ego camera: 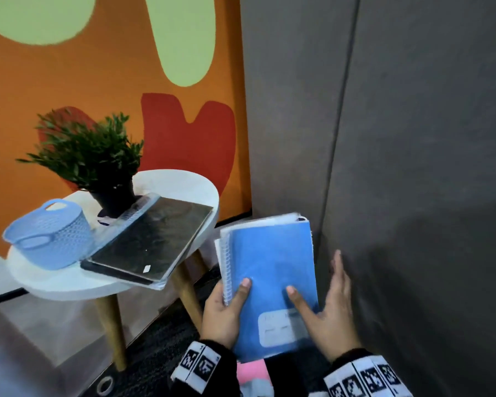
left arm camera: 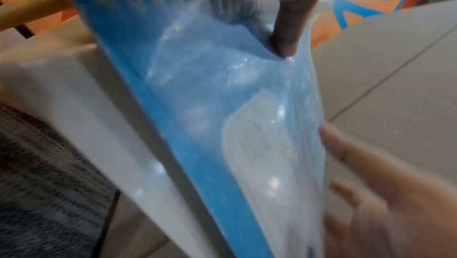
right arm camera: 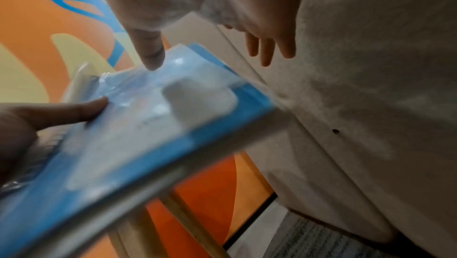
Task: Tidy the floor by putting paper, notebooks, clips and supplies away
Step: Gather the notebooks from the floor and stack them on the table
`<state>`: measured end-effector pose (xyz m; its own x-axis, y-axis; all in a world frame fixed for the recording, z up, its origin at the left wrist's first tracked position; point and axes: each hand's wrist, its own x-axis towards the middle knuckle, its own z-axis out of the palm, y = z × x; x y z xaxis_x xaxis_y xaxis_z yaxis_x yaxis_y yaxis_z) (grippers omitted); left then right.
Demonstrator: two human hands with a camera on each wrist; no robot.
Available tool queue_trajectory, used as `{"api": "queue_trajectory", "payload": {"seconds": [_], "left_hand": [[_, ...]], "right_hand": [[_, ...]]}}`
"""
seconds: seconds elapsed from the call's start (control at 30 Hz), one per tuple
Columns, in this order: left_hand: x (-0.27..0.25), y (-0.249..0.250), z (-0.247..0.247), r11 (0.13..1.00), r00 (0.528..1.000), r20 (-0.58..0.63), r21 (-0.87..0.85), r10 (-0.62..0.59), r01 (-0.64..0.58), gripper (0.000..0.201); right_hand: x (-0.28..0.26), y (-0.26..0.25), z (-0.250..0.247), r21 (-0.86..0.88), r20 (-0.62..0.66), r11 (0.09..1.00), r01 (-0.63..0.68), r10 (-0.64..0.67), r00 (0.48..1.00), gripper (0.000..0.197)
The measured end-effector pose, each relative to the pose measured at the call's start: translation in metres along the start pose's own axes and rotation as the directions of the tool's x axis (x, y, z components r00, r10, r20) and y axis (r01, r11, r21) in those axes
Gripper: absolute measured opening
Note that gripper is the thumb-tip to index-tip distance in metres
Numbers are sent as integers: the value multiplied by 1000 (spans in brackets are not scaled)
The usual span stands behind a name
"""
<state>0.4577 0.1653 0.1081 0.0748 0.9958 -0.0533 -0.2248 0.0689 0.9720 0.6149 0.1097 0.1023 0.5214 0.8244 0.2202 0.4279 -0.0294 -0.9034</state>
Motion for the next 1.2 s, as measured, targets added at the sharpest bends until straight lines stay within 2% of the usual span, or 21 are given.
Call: {"api": "queue_trajectory", "payload": {"seconds": [0.07,0.13,0.2,0.27,0.33,0.43,0.5,0.6,0.7,0.8,0.87,0.93,1.03,1.2], "left_hand": [[5,15,-1,998,1000,-20,-66,2,-3,27],[10,29,-1,994,1000,-21,-108,-3,0,40],[13,43,2,995,1000,-8,-96,-21,20,44],[14,57,2,996,999,-6,-87,-34,34,38],[16,73,0,997,999,-9,-68,-47,46,30],[16,98,-7,999,999,-31,11,-41,42,38],[16,116,-15,987,996,-79,155,-36,48,37],[15,142,-37,928,984,-178,363,-15,79,29],[17,161,-62,805,987,-161,587,19,80,29],[26,176,-86,650,986,-164,752,24,109,42],[37,179,-102,586,981,-194,797,20,146,52],[51,176,-114,517,976,-216,838,18,176,58],[71,171,-129,421,975,-223,885,13,197,58],[91,168,-141,343,977,-200,925,73,164,56]], "right_hand": [[2,-5,0,166,83,983,-83,70,994,100],[6,-11,1,315,186,937,-149,93,978,66],[13,-20,2,379,208,911,-162,86,974,28],[20,-33,3,428,189,889,-163,88,978,14],[26,-46,6,464,196,871,-159,74,978,16],[31,-71,11,487,219,864,-128,20,975,19],[34,-84,18,479,231,871,-112,-2,973,12],[37,-100,41,449,262,880,-154,35,964,12],[36,-119,67,441,307,869,-225,90,947,15],[34,-139,92,373,384,885,-278,125,915,23],[35,-146,112,313,433,897,-312,157,888,30],[36,-150,129,226,458,923,-312,183,870,28],[38,-154,148,121,448,950,-289,207,869,26],[36,-155,163,55,409,966,-254,210,888,27]]}}
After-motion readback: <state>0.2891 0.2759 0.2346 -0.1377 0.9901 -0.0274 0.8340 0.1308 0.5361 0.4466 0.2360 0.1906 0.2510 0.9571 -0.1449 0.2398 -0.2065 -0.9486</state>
